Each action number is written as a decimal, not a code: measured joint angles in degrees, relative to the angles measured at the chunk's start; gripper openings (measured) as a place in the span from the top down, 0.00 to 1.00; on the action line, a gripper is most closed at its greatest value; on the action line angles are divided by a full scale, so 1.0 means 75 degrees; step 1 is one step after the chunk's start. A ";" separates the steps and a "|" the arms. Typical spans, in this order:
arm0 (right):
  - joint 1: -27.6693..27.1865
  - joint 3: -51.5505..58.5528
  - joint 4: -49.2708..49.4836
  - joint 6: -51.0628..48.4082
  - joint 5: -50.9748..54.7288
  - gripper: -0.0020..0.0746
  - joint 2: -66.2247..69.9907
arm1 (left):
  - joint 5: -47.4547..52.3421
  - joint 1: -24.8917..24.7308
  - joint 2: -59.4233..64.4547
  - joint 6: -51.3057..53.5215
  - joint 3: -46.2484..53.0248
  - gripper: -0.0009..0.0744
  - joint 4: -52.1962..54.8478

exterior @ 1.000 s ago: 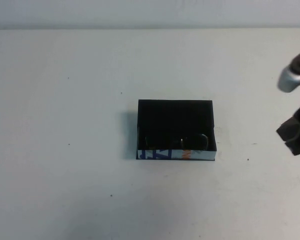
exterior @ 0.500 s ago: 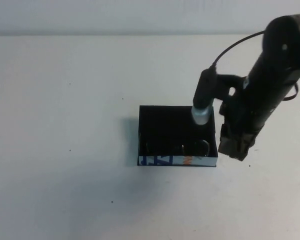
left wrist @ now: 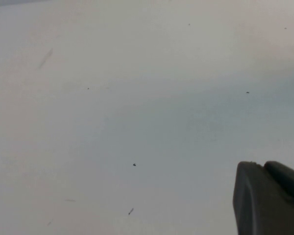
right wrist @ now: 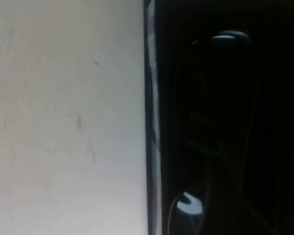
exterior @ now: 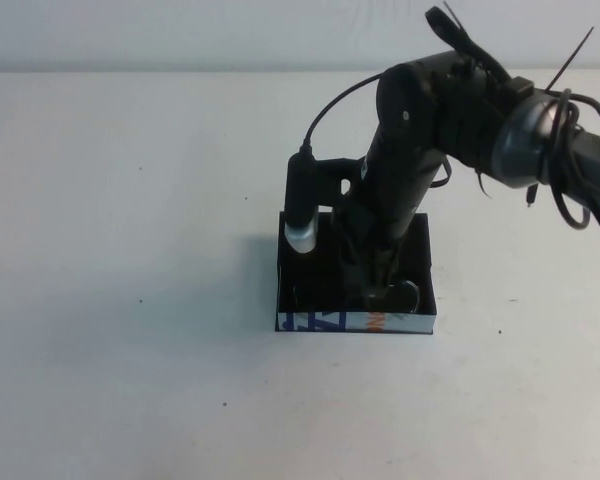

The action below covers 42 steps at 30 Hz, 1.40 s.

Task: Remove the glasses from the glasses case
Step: Pick up the glasses from the glasses case

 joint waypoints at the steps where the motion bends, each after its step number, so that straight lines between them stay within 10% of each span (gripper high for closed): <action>1: 0.0000 -0.0106 0.0000 0.0057 -0.0043 0.64 0.0117 | 0.0000 0.0000 0.0000 0.0000 0.0000 0.99 0.0000; 28: -0.0164 -0.0257 0.0000 0.0135 -0.0110 0.56 0.0836 | 0.0000 0.0000 0.0000 0.0000 0.0000 0.99 0.0000; 42: -0.0261 -0.0322 0.0168 0.0162 -0.0170 0.89 0.0739 | 0.0000 0.0000 0.0000 0.0000 0.0000 0.99 0.0000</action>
